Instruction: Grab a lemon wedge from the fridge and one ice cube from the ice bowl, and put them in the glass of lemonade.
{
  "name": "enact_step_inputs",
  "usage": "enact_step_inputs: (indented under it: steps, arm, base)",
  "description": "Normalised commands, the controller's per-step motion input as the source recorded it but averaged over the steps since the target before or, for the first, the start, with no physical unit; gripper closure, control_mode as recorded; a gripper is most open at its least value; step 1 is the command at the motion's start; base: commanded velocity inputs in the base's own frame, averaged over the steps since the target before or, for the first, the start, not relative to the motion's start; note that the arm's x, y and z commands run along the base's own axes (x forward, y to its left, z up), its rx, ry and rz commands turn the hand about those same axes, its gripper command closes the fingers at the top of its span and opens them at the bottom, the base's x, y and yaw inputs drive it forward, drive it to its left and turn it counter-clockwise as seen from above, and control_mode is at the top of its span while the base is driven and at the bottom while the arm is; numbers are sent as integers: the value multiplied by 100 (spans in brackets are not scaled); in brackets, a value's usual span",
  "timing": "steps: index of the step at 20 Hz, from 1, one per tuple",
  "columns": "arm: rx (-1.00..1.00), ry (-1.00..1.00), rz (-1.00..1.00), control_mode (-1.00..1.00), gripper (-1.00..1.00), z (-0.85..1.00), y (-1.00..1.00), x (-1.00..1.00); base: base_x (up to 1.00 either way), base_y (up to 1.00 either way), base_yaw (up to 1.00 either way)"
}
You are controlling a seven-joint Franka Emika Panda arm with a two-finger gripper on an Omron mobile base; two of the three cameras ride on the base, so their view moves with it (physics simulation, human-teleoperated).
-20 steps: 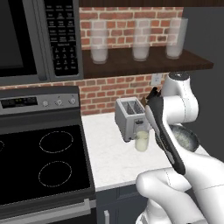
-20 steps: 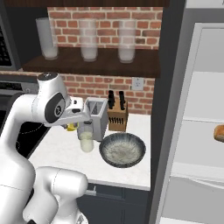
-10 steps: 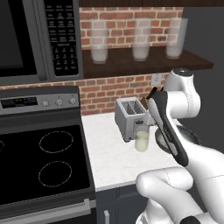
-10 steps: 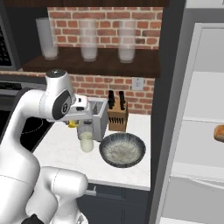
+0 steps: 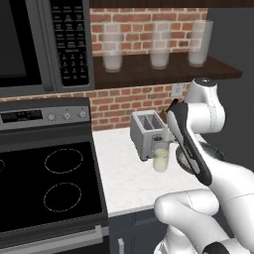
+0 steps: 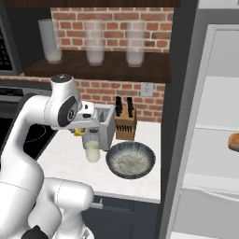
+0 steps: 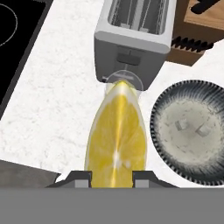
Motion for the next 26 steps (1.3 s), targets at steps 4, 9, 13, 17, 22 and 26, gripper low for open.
enact_step_inputs:
  steps: [4, 9, 13, 17, 22, 26]
  arm:
    - [0, 0, 0, -100, 100, -1, 0, 29]
    - [0, 0, 0, -100, 100, 0, 0, 28]
    - [0, 0, 0, -100, 100, 0, 0, 26]
    - [0, 0, 0, -100, 100, -12, 0, 1]
    - [0, 9, 0, -100, 100, -56, 0, 6]
    - [0, 2, 0, -100, 100, -41, 0, 14]
  base:
    - [0, 0, 0]
    - [0, 0, 0]
    - [0, 0, 0]
    - [0, 0, 0]
    - [0, 0, 0]
    - [0, 0, 0]
